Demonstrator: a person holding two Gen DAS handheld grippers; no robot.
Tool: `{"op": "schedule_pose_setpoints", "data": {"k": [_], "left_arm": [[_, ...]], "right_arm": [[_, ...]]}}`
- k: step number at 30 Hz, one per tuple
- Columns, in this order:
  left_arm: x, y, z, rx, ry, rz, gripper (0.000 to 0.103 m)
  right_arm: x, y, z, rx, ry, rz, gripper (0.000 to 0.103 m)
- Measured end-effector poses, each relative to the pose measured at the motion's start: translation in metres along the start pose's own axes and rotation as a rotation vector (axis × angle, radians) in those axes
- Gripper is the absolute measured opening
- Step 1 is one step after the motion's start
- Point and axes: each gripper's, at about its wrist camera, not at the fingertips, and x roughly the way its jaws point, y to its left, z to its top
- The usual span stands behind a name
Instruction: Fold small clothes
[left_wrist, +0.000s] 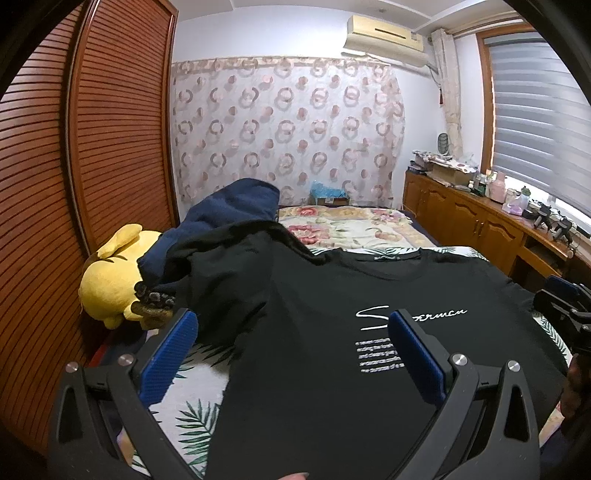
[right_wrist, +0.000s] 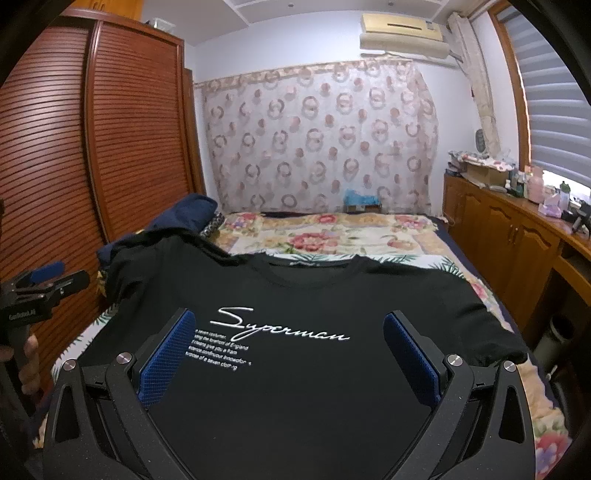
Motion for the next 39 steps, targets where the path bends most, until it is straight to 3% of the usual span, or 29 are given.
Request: {"op": "schedule_pose_setpoints", "data": {"k": [13, 20, 25, 32, 39], "left_arm": [[0.032, 0.047, 0.014, 0.027, 0.048, -0.002, 0.103], [0.052, 0.091, 0.029, -0.026, 0.074, -0.011, 0.101], [0.075, 0.111, 0.046, -0.021, 0.103, -0.006, 0.085], [0.118, 0.125, 0.057, -0.007, 0.188, -0.026, 0.045], [0.144, 0.135, 0.05, 0.005, 0.257, -0.002, 0.044]], "right_arm": [[0.044, 0.011, 0.01, -0.072, 0.047, 0.069, 0.103], [0.082, 0.02, 0.018, -0.095, 0.115, 0.12, 0.103], [0.113, 0.023, 0.023, -0.114, 0.164, 0.144, 0.103], [0.152, 0.019, 0.031, -0.108, 0.228, 0.181, 0.103], [0.178, 0.013, 0.036, -0.109, 0.274, 0.208, 0.103]]}}
